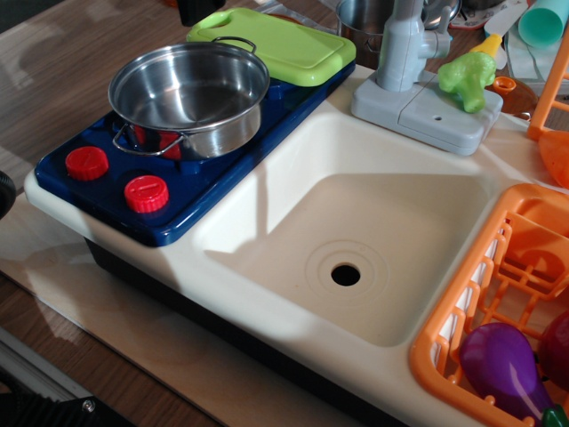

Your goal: Put pan from stove to sink

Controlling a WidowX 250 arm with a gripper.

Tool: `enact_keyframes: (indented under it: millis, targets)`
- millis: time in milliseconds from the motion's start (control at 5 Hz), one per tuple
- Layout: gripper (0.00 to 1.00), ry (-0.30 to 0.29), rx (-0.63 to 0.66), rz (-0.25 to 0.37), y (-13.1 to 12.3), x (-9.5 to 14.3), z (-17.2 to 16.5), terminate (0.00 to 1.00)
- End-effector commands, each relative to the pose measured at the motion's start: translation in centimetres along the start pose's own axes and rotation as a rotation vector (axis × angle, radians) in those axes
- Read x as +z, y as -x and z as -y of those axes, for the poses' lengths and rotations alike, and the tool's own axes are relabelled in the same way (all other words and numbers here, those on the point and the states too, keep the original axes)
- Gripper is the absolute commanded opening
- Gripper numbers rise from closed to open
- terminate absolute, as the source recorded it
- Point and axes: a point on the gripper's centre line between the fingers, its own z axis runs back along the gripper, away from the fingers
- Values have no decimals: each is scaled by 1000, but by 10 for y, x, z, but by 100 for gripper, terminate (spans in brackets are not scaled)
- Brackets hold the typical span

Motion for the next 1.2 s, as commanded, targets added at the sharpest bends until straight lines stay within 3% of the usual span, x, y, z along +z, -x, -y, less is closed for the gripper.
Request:
enact_keyframes:
  millis: [0,200,1000]
  targets:
    - [100,0,0,0,0,0,0,0]
    - [100,-19,7,2,-4,-8,14,0]
    - [100,27,44,45,-6,-48,28,0]
